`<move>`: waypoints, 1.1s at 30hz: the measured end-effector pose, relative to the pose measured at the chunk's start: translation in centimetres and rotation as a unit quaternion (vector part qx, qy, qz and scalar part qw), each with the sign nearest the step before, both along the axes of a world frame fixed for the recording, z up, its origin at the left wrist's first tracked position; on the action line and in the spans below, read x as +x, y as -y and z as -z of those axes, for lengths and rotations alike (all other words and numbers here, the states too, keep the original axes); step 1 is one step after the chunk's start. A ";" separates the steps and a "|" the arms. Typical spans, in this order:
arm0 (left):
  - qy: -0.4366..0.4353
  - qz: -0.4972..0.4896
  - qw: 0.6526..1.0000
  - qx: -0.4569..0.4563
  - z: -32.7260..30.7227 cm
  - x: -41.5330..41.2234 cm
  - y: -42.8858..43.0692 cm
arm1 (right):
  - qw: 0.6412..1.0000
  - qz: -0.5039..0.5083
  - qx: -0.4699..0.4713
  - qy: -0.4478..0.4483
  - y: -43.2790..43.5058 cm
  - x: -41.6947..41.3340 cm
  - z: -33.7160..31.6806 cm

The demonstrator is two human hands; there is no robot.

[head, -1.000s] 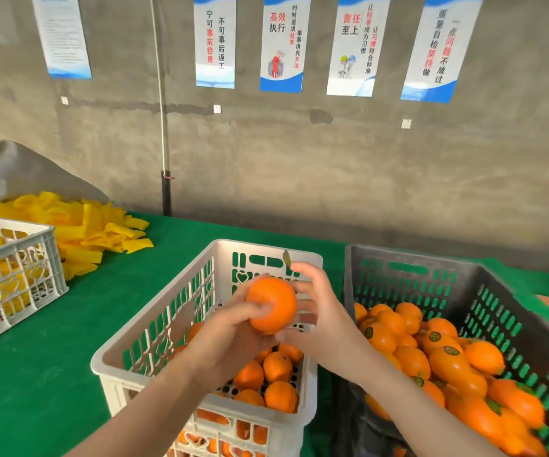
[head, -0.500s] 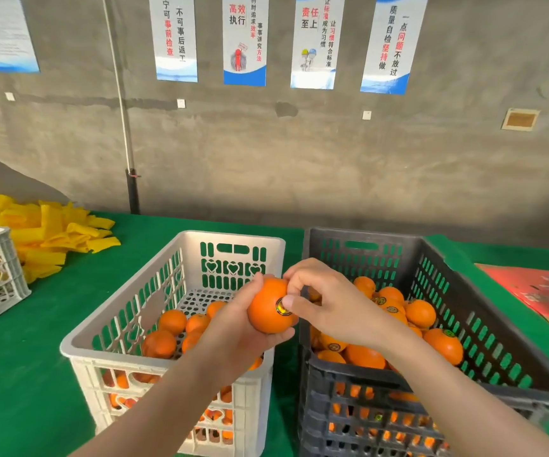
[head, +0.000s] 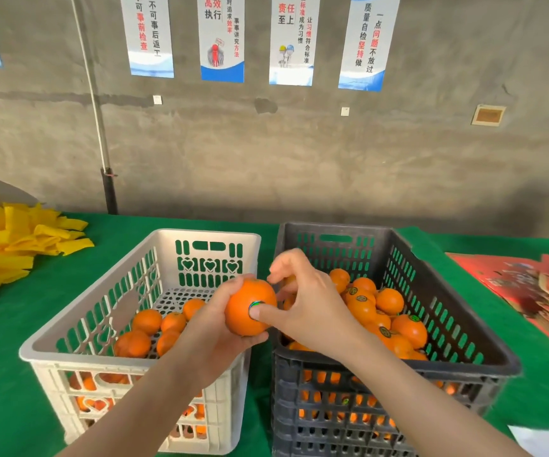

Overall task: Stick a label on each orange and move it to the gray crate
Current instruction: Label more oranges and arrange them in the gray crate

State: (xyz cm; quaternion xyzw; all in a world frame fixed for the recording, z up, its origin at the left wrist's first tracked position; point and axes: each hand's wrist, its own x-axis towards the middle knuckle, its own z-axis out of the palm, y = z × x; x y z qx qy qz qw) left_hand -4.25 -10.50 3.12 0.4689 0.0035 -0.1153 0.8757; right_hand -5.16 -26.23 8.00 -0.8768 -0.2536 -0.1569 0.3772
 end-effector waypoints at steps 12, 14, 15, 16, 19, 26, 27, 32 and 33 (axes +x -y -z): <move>0.182 -0.092 0.896 0.394 1.3 2.3 7.4 | 0.997 0.057 0.000 -0.044 6.8 3.3 1.6; 0.250 -0.094 0.814 0.517 2.3 2.6 8.7 | 0.989 0.122 -0.012 -0.087 9.8 5.6 1.6; 0.261 -0.079 0.783 0.560 2.9 2.6 9.2 | 0.980 0.155 -0.032 -0.124 11.5 6.9 1.6; 0.270 -0.065 0.750 0.601 3.1 2.5 9.4 | 0.968 0.184 -0.064 -0.160 13.0 8.0 1.9; 0.267 -0.066 0.712 0.646 3.4 2.4 9.8 | 0.922 0.250 -0.180 -0.234 16.6 10.3 3.9; 0.304 -0.088 0.703 0.637 3.0 2.1 9.7 | 0.891 0.270 -0.287 -0.226 17.6 10.5 5.3; 0.310 -0.096 0.699 0.637 3.0 2.0 9.7 | 0.904 0.285 -0.272 -0.163 16.9 9.7 4.7; 0.332 -0.148 0.684 0.633 3.2 1.1 9.8 | 0.980 0.011 0.058 0.189 11.0 0.0 4.7; 0.343 -0.156 0.683 0.626 3.3 1.0 9.9 | 0.984 -0.058 0.054 0.160 9.9 -2.2 6.1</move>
